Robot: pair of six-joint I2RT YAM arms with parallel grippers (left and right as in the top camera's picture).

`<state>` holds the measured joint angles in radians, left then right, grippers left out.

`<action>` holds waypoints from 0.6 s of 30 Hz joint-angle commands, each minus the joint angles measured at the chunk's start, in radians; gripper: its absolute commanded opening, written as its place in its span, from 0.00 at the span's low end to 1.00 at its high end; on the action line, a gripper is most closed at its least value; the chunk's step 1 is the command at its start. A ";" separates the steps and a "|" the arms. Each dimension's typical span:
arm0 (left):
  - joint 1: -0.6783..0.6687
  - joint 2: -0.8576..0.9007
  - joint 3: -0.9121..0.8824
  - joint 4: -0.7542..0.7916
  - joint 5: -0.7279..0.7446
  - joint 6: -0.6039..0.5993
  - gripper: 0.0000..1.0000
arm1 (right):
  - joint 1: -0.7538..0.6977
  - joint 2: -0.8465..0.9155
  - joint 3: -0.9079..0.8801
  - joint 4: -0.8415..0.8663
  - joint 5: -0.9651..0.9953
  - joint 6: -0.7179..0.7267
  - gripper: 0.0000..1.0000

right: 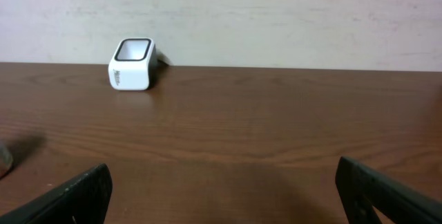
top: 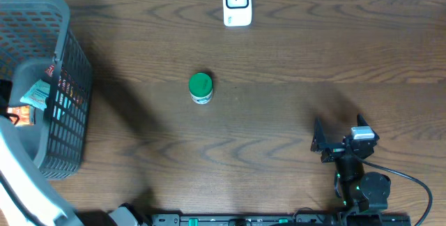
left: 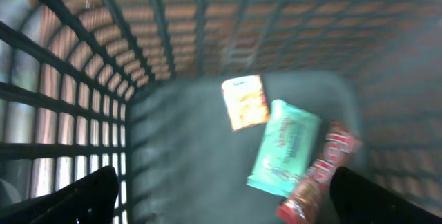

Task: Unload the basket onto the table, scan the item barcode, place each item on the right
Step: 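Reach the left gripper into the basket and grasp the Kleenex pack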

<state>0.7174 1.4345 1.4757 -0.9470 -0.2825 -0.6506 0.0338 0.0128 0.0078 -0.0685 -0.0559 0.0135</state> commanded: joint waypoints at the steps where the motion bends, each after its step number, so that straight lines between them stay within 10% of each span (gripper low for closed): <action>1: 0.028 0.109 0.004 0.014 0.024 -0.114 0.98 | 0.006 -0.001 -0.002 -0.003 0.001 -0.004 0.99; 18: 0.032 0.529 0.004 0.246 0.024 -0.137 0.98 | 0.006 -0.001 -0.002 -0.003 0.001 -0.004 0.99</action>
<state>0.7460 1.9339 1.4757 -0.7101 -0.2558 -0.7719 0.0338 0.0128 0.0078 -0.0685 -0.0559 0.0135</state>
